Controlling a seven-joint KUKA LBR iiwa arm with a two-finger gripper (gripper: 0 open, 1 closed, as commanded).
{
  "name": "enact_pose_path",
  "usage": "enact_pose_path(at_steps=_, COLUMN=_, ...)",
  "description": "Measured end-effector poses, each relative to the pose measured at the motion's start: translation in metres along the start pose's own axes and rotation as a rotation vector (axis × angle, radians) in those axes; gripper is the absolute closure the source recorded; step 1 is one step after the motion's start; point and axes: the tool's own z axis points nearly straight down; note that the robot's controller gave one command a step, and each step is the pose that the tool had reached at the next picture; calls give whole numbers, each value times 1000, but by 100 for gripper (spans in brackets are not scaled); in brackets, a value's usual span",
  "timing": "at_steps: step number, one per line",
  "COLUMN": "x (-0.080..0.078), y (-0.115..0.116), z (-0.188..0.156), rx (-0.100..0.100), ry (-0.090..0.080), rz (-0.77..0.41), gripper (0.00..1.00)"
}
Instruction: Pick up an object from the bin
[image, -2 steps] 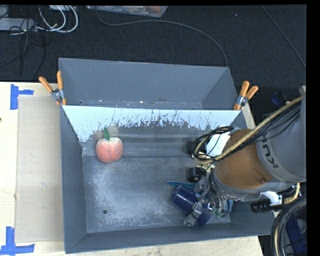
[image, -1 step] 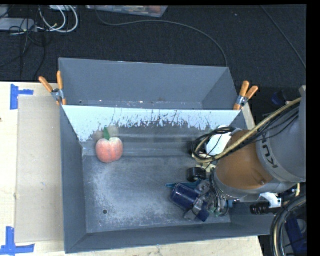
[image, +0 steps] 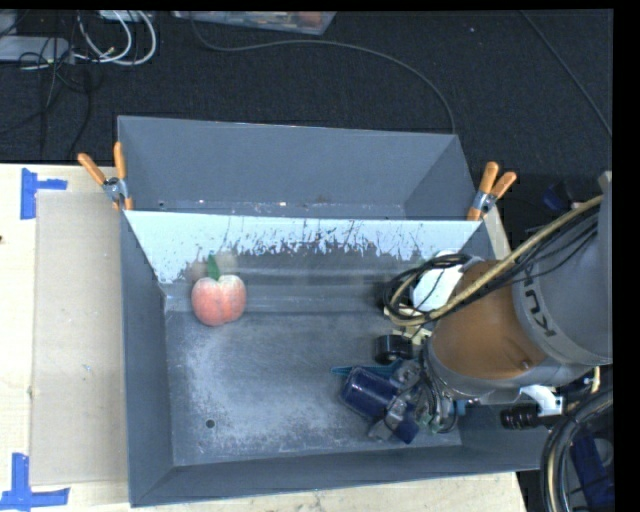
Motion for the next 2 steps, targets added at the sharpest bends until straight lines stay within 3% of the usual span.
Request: enact_pose_path(at_steps=2, x=2, y=-1, z=-18, rx=5, ry=8, rz=-1, gripper=100)
